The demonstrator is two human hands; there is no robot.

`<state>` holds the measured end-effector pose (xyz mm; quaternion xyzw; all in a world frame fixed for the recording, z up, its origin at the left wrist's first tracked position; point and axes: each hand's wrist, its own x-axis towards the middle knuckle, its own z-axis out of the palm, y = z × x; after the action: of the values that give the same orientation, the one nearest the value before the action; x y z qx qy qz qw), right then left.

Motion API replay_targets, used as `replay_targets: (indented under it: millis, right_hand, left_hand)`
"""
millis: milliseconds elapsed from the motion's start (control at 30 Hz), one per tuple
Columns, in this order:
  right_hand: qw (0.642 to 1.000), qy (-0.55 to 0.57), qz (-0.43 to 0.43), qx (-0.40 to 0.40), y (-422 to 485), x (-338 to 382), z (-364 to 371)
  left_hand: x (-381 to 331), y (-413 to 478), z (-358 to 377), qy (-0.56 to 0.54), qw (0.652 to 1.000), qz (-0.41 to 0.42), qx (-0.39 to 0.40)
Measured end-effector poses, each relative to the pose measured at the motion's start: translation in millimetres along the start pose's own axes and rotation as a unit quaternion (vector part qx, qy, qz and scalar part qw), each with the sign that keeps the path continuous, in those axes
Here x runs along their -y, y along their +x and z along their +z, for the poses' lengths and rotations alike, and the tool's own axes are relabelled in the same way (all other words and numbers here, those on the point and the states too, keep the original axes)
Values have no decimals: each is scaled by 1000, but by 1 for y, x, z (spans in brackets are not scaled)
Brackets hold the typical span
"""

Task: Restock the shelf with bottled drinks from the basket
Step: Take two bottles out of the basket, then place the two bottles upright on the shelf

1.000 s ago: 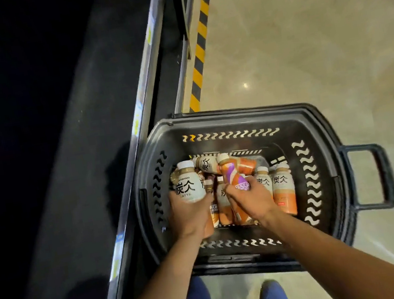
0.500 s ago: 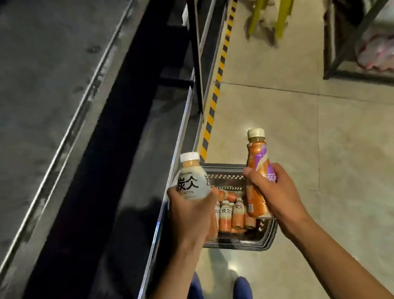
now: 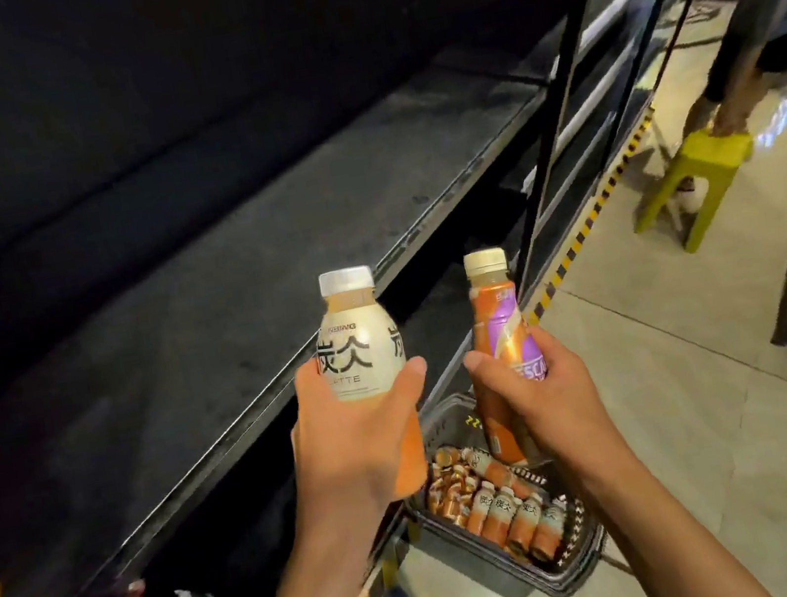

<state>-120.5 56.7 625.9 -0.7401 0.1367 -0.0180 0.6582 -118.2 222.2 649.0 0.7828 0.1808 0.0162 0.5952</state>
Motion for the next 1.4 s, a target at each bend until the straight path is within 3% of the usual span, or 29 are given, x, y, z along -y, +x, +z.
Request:
replay_targets:
  millis: [233,500,733,1000,1400]
  right_hand:
    - [983,8,-75,168,-50,48,80]
    - [906,47,-162,387,-164,107,189]
    - [852,91,-197,476,-285,131,271]
    - [835,115,-197,501,-403,127,351]
    - [875,86,-204,431,-438,145,426]
  left_hand:
    - [1,-73,-108,-48,982,-14,-183]
    - [9,-164,-233,-59,920,-4,-386]
    - [33,-252,-345,-84,865,37,-493]
    - [81,-315,-467,-85,860,45,-501]
    - [87,-285,-575,-92,913,83,-389]
